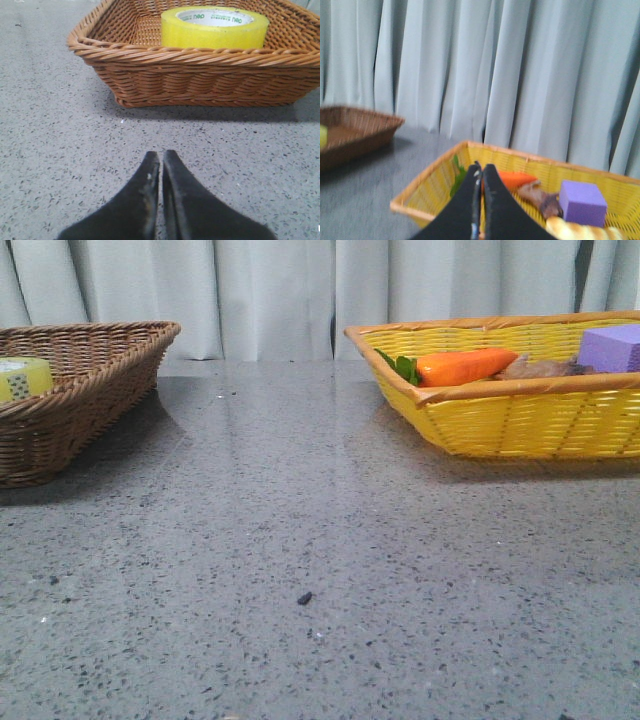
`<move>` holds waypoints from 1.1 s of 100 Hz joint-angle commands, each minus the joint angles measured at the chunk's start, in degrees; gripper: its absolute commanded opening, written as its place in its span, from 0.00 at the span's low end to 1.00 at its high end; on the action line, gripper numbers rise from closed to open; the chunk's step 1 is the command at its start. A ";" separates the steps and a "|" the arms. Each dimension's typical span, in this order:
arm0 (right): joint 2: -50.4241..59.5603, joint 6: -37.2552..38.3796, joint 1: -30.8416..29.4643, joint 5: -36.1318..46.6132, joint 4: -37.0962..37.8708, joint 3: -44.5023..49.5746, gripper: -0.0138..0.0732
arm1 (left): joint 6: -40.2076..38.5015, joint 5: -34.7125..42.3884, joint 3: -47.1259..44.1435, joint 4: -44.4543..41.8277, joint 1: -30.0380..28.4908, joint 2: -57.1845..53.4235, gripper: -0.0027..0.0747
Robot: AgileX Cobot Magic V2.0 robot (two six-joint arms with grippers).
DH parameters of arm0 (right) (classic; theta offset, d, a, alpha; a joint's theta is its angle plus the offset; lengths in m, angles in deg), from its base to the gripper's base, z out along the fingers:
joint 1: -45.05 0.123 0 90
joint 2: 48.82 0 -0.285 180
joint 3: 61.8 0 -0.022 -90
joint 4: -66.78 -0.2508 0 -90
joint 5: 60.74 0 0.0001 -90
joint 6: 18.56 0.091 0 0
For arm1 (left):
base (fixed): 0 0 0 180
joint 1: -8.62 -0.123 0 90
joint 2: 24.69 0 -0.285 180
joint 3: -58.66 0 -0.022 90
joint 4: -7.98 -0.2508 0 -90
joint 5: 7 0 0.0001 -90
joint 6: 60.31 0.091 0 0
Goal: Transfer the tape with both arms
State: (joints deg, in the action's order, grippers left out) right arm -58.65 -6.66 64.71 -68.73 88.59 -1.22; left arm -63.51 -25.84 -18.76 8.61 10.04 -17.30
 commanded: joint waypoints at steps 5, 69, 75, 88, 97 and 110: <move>-0.81 -1.35 -8.53 17.47 -7.12 4.60 0.07 | -0.61 3.03 -0.46 0.10 -0.09 -1.59 0.01; 3.74 -8.66 -26.04 0.33 -20.05 18.43 0.07 | -0.61 3.03 -0.46 0.18 -0.09 -1.59 0.01; 3.74 -8.90 -26.04 -3.88 -20.05 18.43 0.07 | -0.61 3.03 -0.46 0.18 -0.09 -1.59 0.01; 3.74 -8.90 -26.04 -10.05 -20.05 18.43 0.07 | -0.61 3.03 -0.46 0.18 -0.09 -1.59 0.01; 3.74 -8.90 -26.04 -10.07 -20.05 18.43 0.07 | -0.61 3.03 -0.46 0.18 -0.09 -1.59 0.01; 3.74 -8.90 -26.04 -10.07 -20.05 18.43 0.07 | -0.61 3.03 -0.46 0.18 -0.09 -1.59 0.01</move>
